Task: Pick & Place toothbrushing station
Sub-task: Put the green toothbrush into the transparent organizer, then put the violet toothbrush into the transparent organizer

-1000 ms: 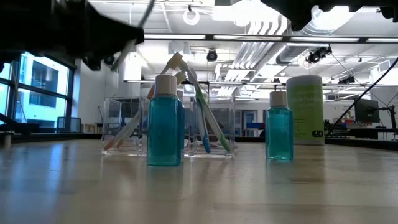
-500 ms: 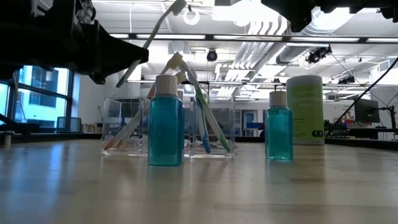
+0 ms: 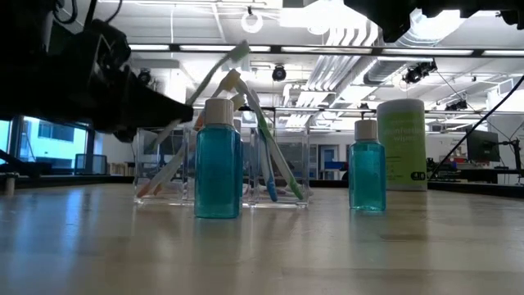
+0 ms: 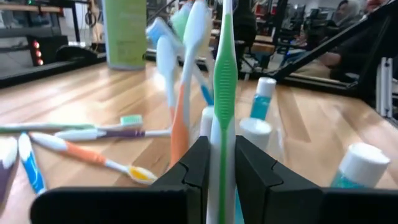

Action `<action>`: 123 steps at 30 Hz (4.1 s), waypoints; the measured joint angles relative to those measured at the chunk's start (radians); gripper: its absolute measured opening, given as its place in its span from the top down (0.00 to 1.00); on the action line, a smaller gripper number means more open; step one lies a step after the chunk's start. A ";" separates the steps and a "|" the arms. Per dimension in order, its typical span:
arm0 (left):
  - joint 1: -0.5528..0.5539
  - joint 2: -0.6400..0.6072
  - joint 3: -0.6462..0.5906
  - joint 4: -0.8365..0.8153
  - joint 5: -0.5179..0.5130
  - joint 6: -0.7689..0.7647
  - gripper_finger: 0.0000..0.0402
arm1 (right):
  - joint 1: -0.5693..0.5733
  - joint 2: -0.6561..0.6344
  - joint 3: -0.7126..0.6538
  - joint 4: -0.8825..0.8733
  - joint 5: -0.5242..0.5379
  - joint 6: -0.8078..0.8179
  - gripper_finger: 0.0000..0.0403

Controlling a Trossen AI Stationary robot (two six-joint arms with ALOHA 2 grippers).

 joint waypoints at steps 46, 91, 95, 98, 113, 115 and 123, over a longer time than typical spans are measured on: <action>-0.132 -0.183 0.002 -0.005 -0.266 0.204 0.63 | -0.048 0.000 0.000 -0.011 0.008 -0.020 0.25; 0.806 -1.052 0.361 -2.003 0.628 -0.029 0.63 | -0.166 0.000 0.000 -0.103 -0.042 0.030 0.25; 0.899 -1.033 0.361 -2.059 0.656 0.041 0.63 | -0.167 0.000 0.000 -0.103 -0.042 0.030 0.25; 0.958 -1.022 0.357 -2.057 0.654 0.048 0.63 | -0.166 0.000 0.000 -0.105 -0.045 0.031 0.25; 1.140 -0.864 0.273 -1.994 0.597 -0.159 0.63 | -0.166 0.000 0.000 -0.158 -0.045 0.032 0.25; 1.140 -0.810 0.273 -1.955 0.575 -0.154 0.63 | -0.166 0.000 0.000 -0.158 -0.045 0.032 0.25; 1.140 -0.581 0.272 -1.831 0.547 -0.097 0.63 | -0.166 0.000 0.000 -0.159 -0.045 0.034 0.25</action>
